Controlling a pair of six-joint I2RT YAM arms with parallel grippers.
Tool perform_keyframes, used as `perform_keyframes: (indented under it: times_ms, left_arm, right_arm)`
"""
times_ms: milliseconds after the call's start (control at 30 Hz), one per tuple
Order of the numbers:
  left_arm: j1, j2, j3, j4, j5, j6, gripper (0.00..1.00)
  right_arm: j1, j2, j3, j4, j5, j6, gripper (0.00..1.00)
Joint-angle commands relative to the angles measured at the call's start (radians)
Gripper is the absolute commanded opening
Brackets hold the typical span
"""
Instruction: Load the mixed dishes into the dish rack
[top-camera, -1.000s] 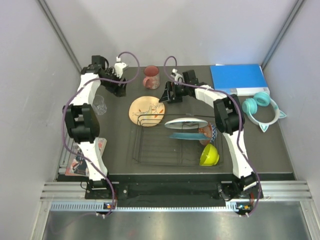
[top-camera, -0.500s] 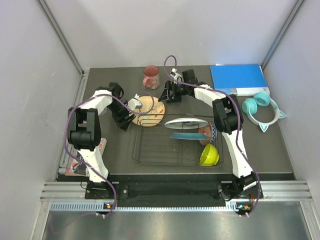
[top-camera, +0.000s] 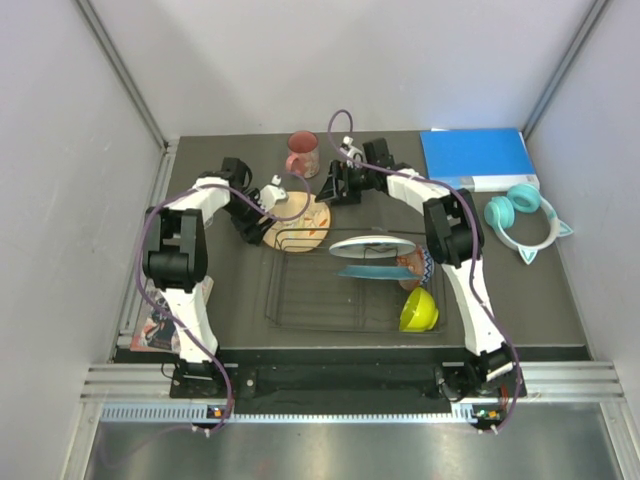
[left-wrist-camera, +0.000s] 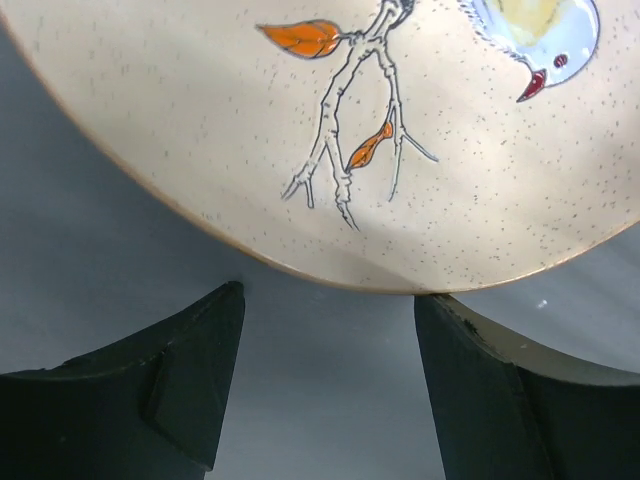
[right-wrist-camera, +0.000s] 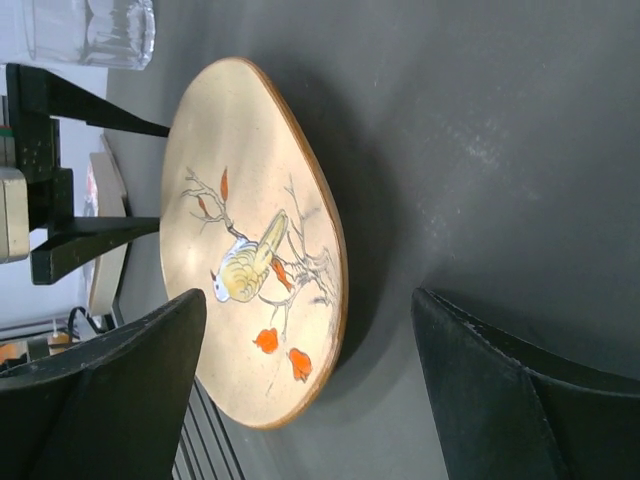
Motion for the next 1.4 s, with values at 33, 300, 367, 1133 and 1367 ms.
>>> perform_keyframes:
  times_ms: [33,300,367,1133,1367]
  left_arm:
    - [-0.009,0.069,0.055,0.05,0.034,-0.03,0.73]
    - [-0.045,0.124,0.086,0.089,0.077,-0.062,0.73]
    - [-0.059,0.133,0.094,0.112,0.087,-0.079,0.74]
    - [-0.177,0.251,0.23,0.245,0.202,-0.234,0.74]
    - [-0.207,0.277,0.285,0.253,0.24,-0.274,0.74]
  right_arm:
    - [0.026,0.092,0.016,-0.049,0.039,0.017,0.83]
    - [0.038,0.129,0.027,-0.011,-0.006,0.061,0.77]
    - [0.041,0.135,0.026,-0.008,-0.022,0.069,0.77]
    - [0.084,0.094,-0.074,0.21,-0.306,0.185,0.34]
    - [0.104,0.078,-0.109,0.317,-0.368,0.259,0.39]
